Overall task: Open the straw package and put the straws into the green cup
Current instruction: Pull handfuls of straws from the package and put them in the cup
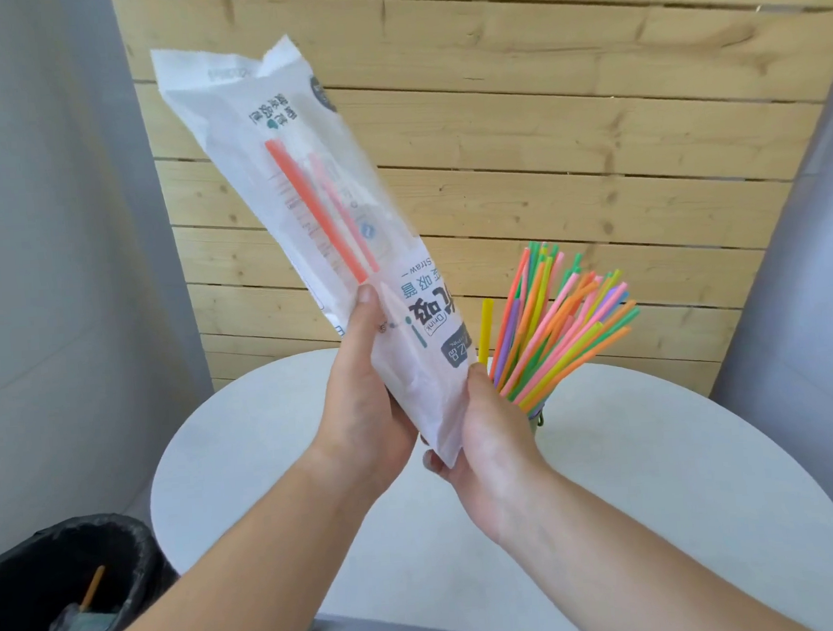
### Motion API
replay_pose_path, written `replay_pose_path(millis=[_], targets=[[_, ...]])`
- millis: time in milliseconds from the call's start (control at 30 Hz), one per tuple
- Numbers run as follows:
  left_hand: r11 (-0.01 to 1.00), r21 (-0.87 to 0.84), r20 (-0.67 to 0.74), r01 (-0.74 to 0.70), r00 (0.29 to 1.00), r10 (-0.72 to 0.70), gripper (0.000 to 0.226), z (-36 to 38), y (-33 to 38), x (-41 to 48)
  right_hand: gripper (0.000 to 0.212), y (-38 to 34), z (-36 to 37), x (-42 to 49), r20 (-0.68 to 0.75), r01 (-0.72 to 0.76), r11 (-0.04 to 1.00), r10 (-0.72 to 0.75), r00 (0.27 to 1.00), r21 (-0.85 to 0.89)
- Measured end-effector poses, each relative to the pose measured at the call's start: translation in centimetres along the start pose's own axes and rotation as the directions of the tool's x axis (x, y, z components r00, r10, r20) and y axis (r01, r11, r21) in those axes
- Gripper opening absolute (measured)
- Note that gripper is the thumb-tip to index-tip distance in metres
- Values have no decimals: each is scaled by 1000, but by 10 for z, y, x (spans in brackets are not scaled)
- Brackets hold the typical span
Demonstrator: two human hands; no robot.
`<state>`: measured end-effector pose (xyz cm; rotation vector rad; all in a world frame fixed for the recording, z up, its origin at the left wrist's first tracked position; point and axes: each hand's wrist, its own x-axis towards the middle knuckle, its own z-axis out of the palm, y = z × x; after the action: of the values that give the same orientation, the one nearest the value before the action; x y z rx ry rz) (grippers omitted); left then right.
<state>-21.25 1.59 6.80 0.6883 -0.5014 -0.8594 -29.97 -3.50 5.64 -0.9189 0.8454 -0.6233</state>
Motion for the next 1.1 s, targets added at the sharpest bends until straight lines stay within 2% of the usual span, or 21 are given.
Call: replay_pose_path(millis=[167, 267, 533, 700, 867, 1000, 1100], targets=[[988, 147, -12, -54, 998, 56, 48, -1, 7, 3, 40, -2, -4, 1, 69, -2, 1000, 0, 998, 29], [972, 215, 12, -95, 995, 94, 35, -7, 12, 6, 40, -1, -4, -1, 135, -3, 999, -3, 991, 43], [953, 236, 2, -190, 981, 195, 25, -27, 35, 13, 33, -14, -15, -6, 240, -58, 993, 32, 970, 104], [967, 197, 31, -163, 987, 160, 29, -32, 41, 13, 24, -23, -18, -8, 236, -28, 991, -3, 972, 127], [974, 185, 73, -129, 990, 117, 36, -26, 39, 9, 42, -16, -15, -10, 268, -111, 982, 66, 961, 154], [979, 183, 89, -94, 993, 78, 56, -24, 43, 8, 24, -18, -16, -11, 312, -104, 985, 58, 948, 134], [982, 175, 87, -75, 994, 60, 59, -24, 45, 8, 19, -18, -18, -10, 295, -91, 984, 41, 955, 156]])
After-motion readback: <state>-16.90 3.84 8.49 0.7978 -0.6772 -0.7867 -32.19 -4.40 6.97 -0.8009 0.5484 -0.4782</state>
